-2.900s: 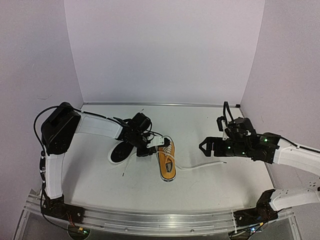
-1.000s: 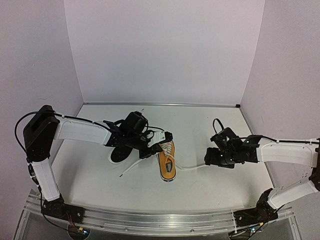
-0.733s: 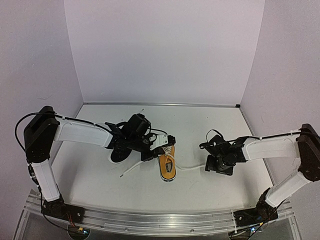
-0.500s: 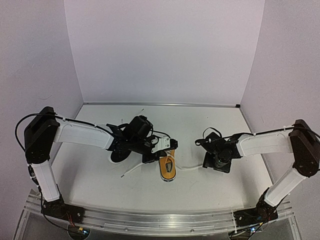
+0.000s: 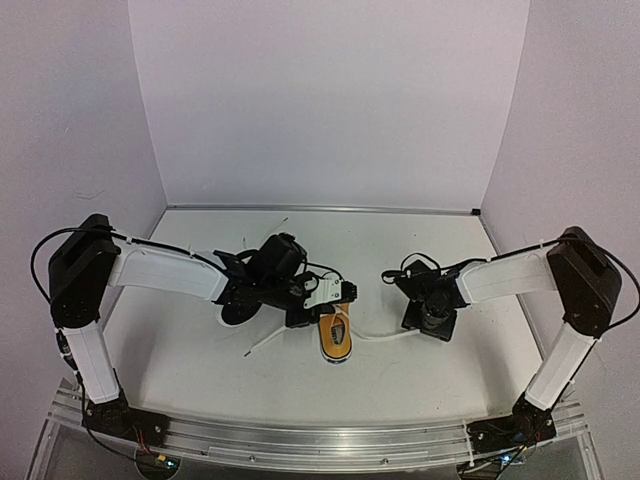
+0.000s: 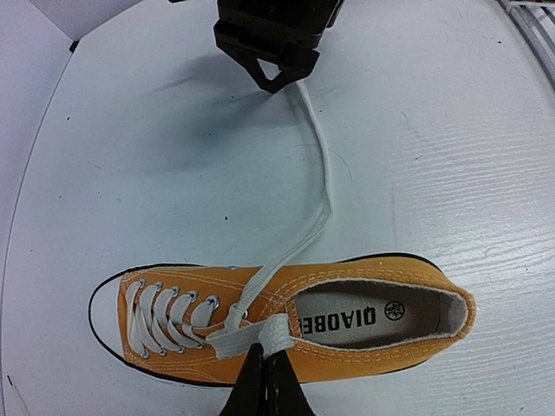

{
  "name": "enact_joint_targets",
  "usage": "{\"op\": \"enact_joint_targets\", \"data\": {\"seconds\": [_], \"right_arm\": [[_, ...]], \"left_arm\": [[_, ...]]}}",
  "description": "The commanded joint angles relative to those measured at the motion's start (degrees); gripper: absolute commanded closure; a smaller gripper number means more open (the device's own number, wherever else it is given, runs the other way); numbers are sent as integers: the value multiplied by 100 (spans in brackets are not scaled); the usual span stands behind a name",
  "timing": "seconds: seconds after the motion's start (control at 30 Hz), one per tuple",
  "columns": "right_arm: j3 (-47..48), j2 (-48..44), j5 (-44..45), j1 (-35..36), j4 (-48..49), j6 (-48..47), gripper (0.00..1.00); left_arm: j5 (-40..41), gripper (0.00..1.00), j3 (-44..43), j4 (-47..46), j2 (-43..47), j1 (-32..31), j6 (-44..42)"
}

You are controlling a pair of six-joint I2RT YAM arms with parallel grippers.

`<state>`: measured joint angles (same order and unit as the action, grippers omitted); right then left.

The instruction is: Tie the shoes

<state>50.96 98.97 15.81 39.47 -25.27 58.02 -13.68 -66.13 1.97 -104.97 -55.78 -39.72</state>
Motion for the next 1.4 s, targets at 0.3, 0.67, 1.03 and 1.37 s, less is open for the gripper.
{"op": "enact_joint_targets", "data": {"seconds": [0.3, 0.67, 1.03, 1.37], "right_arm": [[-121, 170, -264, -152, 328, 103, 88], [1177, -591, -167, -167, 648, -1449, 100], [3391, 757, -2648, -159, 1737, -2092, 100], [5685, 2181, -4366, -40, 1798, -2081, 100]], "left_arm": [[6, 100, 105, -163, 324, -76, -241], [39, 100, 364, -742, 362, -119, -404], [174, 100, 613, -1180, 419, -183, -716], [350, 100, 832, -1252, 533, -264, -959]]}}
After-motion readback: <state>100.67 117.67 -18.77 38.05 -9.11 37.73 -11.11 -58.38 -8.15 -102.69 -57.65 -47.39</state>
